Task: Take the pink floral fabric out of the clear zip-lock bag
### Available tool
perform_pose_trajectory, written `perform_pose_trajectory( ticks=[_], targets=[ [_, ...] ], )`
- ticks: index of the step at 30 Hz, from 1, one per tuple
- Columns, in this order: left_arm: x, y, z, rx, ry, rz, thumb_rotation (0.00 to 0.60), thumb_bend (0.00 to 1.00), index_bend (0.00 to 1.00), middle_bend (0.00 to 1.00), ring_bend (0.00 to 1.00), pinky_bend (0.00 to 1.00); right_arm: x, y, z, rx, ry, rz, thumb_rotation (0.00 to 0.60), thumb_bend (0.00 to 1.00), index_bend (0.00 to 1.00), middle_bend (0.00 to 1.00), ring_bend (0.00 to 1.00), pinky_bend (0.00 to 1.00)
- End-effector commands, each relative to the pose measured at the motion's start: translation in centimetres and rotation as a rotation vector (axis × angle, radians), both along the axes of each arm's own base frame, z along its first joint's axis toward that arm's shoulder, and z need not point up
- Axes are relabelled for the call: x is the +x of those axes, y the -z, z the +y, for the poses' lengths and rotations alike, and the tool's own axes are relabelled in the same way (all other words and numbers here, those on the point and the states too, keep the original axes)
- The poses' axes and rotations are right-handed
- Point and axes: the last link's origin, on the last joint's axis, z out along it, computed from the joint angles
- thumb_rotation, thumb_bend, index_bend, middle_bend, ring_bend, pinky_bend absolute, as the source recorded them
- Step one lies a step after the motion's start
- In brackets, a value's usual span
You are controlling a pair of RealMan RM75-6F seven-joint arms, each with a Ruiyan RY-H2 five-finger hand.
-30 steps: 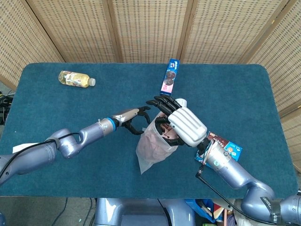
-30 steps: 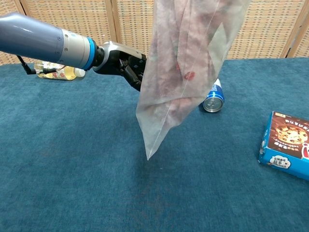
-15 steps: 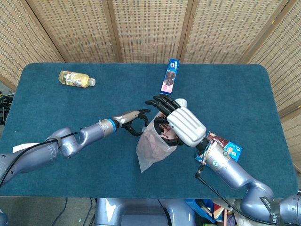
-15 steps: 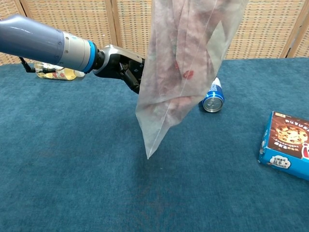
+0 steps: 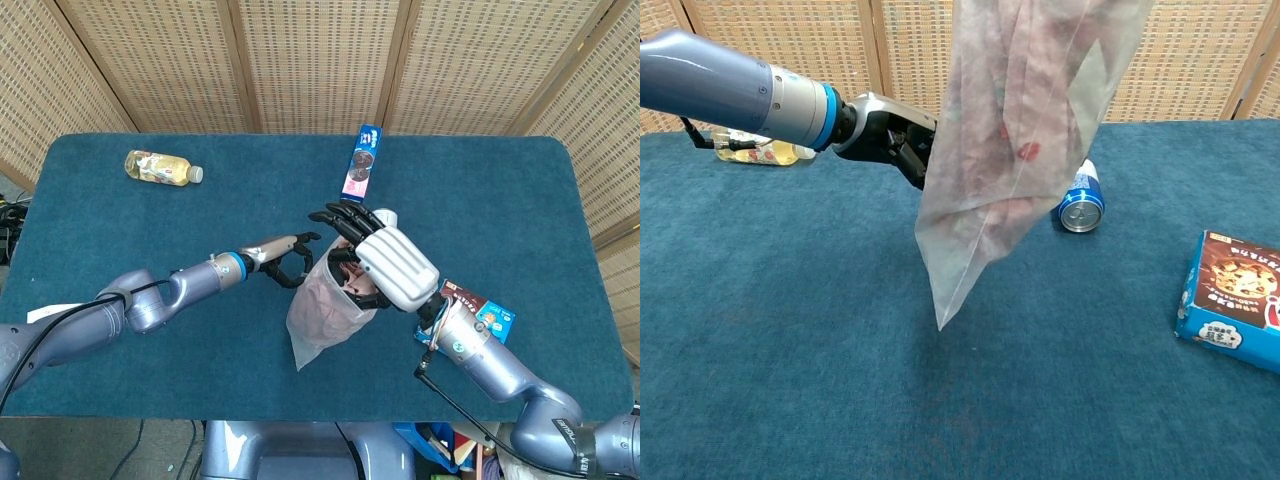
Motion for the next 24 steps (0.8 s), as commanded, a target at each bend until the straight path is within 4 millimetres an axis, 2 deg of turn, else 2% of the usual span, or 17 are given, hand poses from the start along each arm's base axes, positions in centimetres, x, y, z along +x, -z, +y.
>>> perform_pose_trajectory(
  ticks=[1, 7, 13, 16, 24],
  targets=[
    [0.0, 0.0, 0.1, 0.002, 0.001, 0.0, 0.6, 0.52, 0.67, 0.0, 0.0, 0.0, 0.0, 0.0, 0.0, -0.001, 0.002, -0.002, 0.6, 0.72, 0.76, 0.13, 0.03, 0.04],
    [-0.1, -0.2, 0.2, 0.009, 0.004, 0.002, 0.6, 0.52, 0.71, 0.0, 0.0, 0.0, -0.2, -0.1, -0.1, -0.003, 0.006, -0.005, 0.6, 0.72, 0.76, 0.13, 0.03, 0.04],
    [-0.6, -0.5, 0.3, 0.023, 0.006, 0.004, 0.6, 0.59, 0.8, 0.0, 0.0, 0.0, -0.6, -0.1, -0.2, -0.006, 0.017, -0.007, 0.6, 0.72, 0.76, 0.13, 0.03, 0.04],
    [-1.3, -1.1, 0.6, 0.046, 0.011, 0.026, 0.6, 0.6, 0.82, 0.0, 0.0, 0.0, -1.3, -0.1, -0.4, -0.013, 0.034, -0.006, 0.6, 0.72, 0.76, 0.13, 0.03, 0.04],
    [-4.7, -4.5, 1.0, 0.134, 0.01, 0.078, 0.6, 0.61, 0.82, 0.0, 0.0, 0.0, -4.1, 0.7, -1.3, -0.008, 0.122, -0.041, 0.6, 0.72, 0.76, 0.13, 0.03, 0.04]
  ],
)
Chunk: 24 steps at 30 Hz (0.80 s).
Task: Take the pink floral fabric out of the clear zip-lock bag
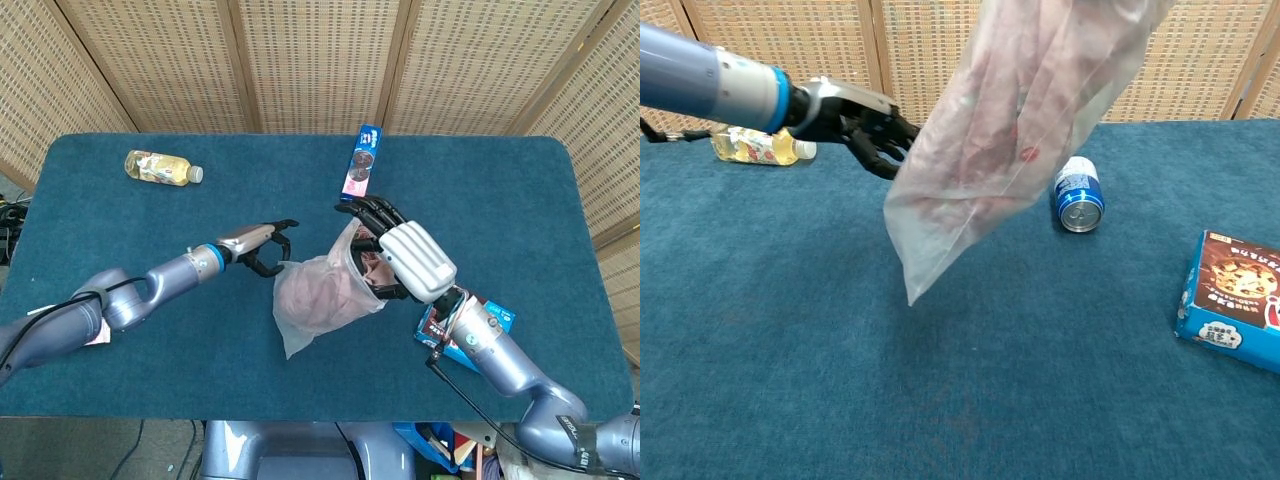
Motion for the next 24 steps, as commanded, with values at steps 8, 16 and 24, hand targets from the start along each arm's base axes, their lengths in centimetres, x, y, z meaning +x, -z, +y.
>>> perform_pose_trajectory(
  ticks=[8, 16, 24],
  targets=[
    [-5.1, -4.5, -0.4, 0.103, -0.025, 0.084, 0.6, 0.63, 0.82, 0.0, 0.0, 0.0, -4.2, 1.7, -1.1, 0.019, 0.129, -0.056, 0.6, 0.72, 0.76, 0.13, 0.03, 0.04],
    [-8.4, -6.9, -0.8, 0.158, -0.069, 0.129, 0.6, 0.63, 0.82, 0.0, 0.0, 0.0, -7.3, 2.5, -2.1, 0.018, 0.217, -0.071, 0.6, 0.72, 0.76, 0.13, 0.03, 0.04],
    [-12.1, -10.2, -0.8, 0.227, -0.125, 0.199, 0.6, 0.64, 0.82, 0.0, 0.0, 0.0, -10.4, 2.5, -3.2, -0.014, 0.299, -0.049, 0.6, 0.72, 0.76, 0.13, 0.03, 0.04]
  ],
)
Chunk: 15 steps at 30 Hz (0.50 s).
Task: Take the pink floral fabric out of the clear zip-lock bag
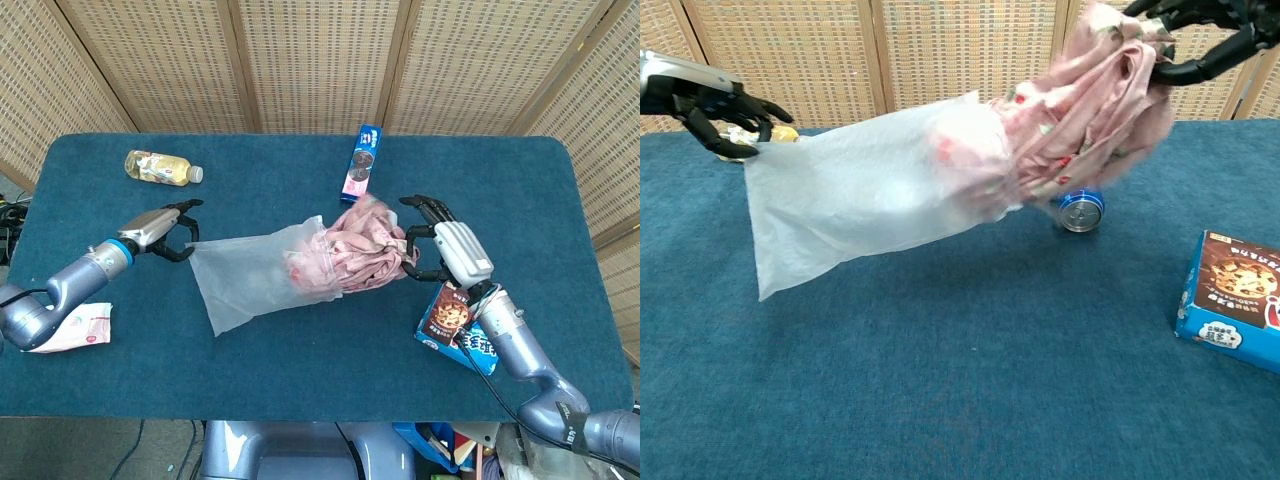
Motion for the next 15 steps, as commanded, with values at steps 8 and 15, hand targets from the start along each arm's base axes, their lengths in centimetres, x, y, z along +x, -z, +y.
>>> perform_pose_trajectory(
  ticks=[8, 15],
  targets=[
    [-4.9, -4.2, -0.1, 0.096, -0.09, 0.069, 0.6, 0.66, 0.82, 0.0, 0.0, 0.0, -3.0, -0.1, -0.9, -0.025, 0.084, 0.036, 0.6, 0.72, 0.76, 0.13, 0.03, 0.04],
    [-7.4, -6.2, -0.3, 0.141, -0.115, 0.124, 0.6, 0.66, 0.82, 0.0, 0.0, 0.0, -3.2, 0.0, -0.4, -0.024, 0.079, 0.054, 0.6, 0.72, 0.76, 0.13, 0.03, 0.04]
  ],
)
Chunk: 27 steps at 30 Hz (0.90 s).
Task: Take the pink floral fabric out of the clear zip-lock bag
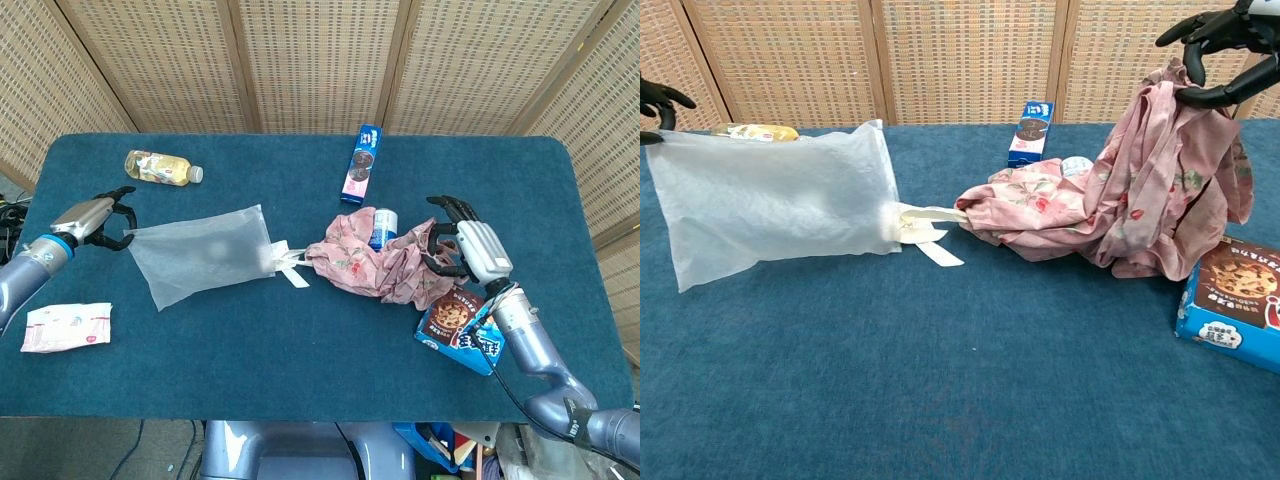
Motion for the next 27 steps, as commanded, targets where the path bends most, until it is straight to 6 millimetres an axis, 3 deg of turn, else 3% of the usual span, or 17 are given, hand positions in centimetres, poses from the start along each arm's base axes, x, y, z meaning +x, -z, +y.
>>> perform_pose_trajectory(
  ticks=[1, 3, 5, 6, 7, 8, 10, 11, 15, 19, 27],
  targets=[
    [-1.2, -1.0, -0.1, 0.021, -0.003, 0.043, 0.6, 0.66, 0.82, 0.0, 0.0, 0.0, 0.1, -0.1, 0.5, -0.002, -0.017, 0.015, 0.6, 0.72, 0.76, 0.13, 0.03, 0.04],
    [-2.0, -1.8, -0.5, 0.043, 0.0, 0.071, 0.6, 0.66, 0.6, 0.0, 0.0, 0.0, -0.2, -0.4, 1.0, -0.014, -0.044, 0.068, 0.6, 0.71, 0.71, 0.11, 0.03, 0.04],
    [-2.5, -2.5, -0.6, 0.08, 0.007, 0.079, 0.6, 0.65, 0.13, 0.0, 0.0, 0.0, -0.6, -0.7, 1.3, -0.03, -0.059, 0.124, 0.6, 0.58, 0.47, 0.03, 0.01, 0.01],
    [-2.9, -3.5, -0.8, 0.131, 0.021, 0.09, 0.6, 0.63, 0.04, 0.0, 0.0, 0.0, -1.0, -1.3, 1.7, -0.059, -0.076, 0.178, 0.6, 0.49, 0.36, 0.02, 0.0, 0.01],
    [-3.2, -4.2, -1.1, 0.17, 0.034, 0.099, 0.6, 0.57, 0.0, 0.0, 0.0, 0.0, -1.4, -1.7, 2.0, -0.081, -0.086, 0.218, 0.6, 0.35, 0.23, 0.0, 0.0, 0.0],
    [-3.3, -4.7, -1.4, 0.211, 0.043, 0.101, 0.6, 0.48, 0.0, 0.0, 0.0, 0.0, -1.8, -2.0, 2.3, -0.101, -0.091, 0.256, 0.6, 0.2, 0.12, 0.0, 0.0, 0.0],
    [-3.6, -5.7, -2.3, 0.298, 0.058, 0.102, 0.6, 0.35, 0.0, 0.0, 0.0, 0.0, -2.6, -2.8, 2.9, -0.147, -0.097, 0.333, 0.6, 0.03, 0.01, 0.0, 0.0, 0.0],
    [-3.8, -6.3, -3.2, 0.347, 0.059, 0.103, 0.6, 0.3, 0.0, 0.0, 0.0, 0.0, -3.1, -3.4, 3.4, -0.184, -0.097, 0.379, 0.6, 0.0, 0.0, 0.0, 0.0, 0.0],
    [-4.4, -8.5, -7.0, 0.477, 0.047, 0.167, 0.6, 0.24, 0.0, 0.0, 0.0, 0.0, -5.2, -5.2, 5.8, -0.295, -0.079, 0.476, 0.6, 0.0, 0.0, 0.0, 0.0, 0.0],
    [-3.9, -8.8, -11.1, 0.569, 0.073, 0.154, 0.6, 0.21, 0.0, 0.0, 0.0, 0.0, -6.8, -5.9, 8.3, -0.345, -0.056, 0.485, 0.6, 0.0, 0.0, 0.0, 0.0, 0.0],
    [-3.6, -6.7, -19.5, 0.687, 0.116, 0.117, 0.6, 0.18, 0.0, 0.0, 0.0, 0.0, -8.8, -5.8, 12.9, -0.395, -0.031, 0.441, 0.6, 0.0, 0.0, 0.0, 0.0, 0.0]
  ],
)
